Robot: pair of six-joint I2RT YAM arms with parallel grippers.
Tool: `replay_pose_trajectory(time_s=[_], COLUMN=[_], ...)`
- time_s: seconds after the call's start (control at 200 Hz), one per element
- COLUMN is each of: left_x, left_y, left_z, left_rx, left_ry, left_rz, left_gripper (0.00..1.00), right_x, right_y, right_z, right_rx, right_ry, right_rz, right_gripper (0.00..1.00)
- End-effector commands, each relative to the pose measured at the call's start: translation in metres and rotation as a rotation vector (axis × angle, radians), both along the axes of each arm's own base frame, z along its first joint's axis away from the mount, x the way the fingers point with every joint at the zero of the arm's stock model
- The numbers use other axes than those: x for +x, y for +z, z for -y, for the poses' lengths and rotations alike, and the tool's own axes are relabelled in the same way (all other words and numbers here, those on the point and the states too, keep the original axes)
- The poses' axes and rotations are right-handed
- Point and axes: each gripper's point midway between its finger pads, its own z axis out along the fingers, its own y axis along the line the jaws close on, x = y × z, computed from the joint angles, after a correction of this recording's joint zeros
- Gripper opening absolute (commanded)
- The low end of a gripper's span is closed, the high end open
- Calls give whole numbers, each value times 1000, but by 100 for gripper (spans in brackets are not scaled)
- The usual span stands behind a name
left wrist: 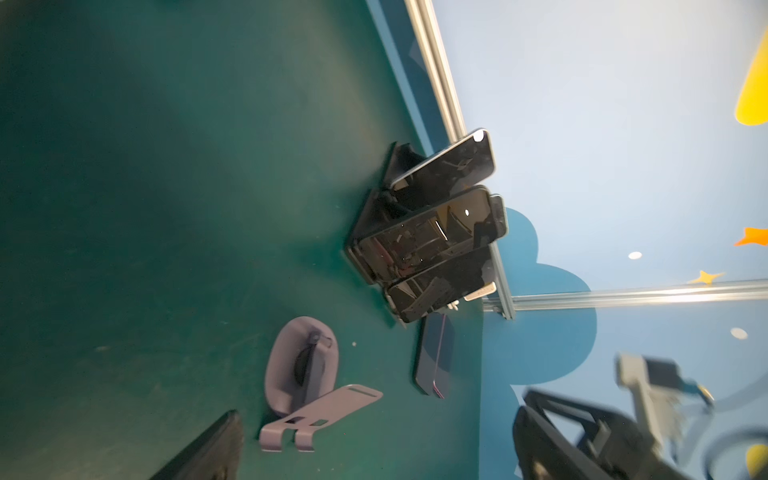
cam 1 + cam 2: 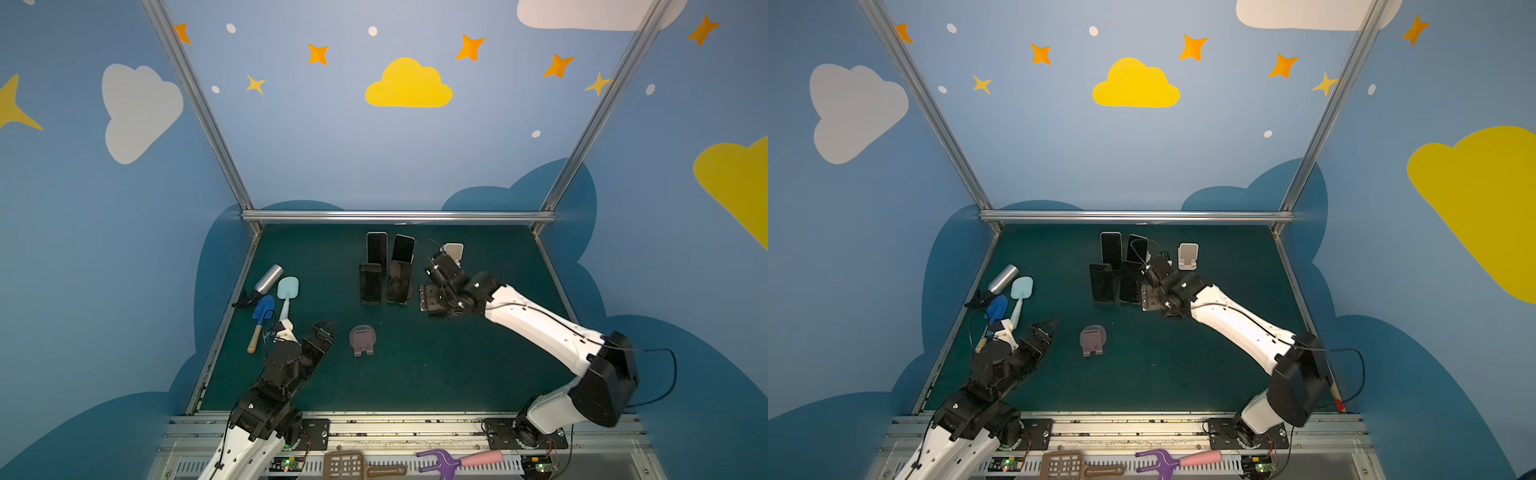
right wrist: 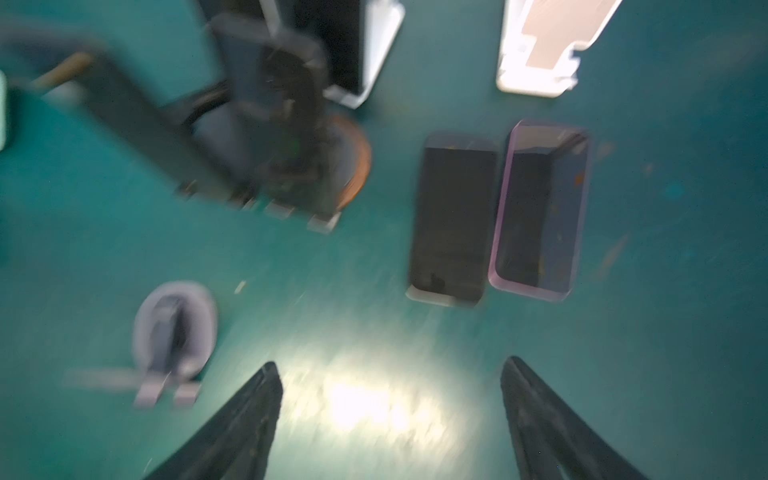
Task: Remove the phone from the phone stand
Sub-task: 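Raise the open right gripper and swing it toward the lavender stand, then lower the right gripper and close it on the lavender folding stand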
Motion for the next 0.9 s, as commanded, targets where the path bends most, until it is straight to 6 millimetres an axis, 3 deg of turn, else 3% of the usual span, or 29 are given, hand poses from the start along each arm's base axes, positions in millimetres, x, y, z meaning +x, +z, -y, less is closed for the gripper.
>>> replay_pose_trajectory(time_s=[0.0,0.22,0.405,0.521,0.766,0.896], left_x=[-3,-1,-5,-7,-12,-13], left_y=[-16,5,-7,-9,1,0], left_z=[-13,-31,-26,-26,-33,-32], left_rx=[7,82,40,24,19,17], left_ry=[73,140,129,130,150,144], left_rz=[-38,22,-21,-21,30,26], left_gripper=[100,100,100,100,100,100], right_x=[-22,-67,-71,-70,-66,-62], right_y=[-7,-7,-26,-40,-73,-86], right_z=[-14,-88,-147,-174,-201,-197], right_rx=[65,138,125,120,82,58], right_ry=[-85,20,86,113,118,65], right_rz=[81,210,197,163,120,120], right_gripper=[84,86,91,92,93,93])
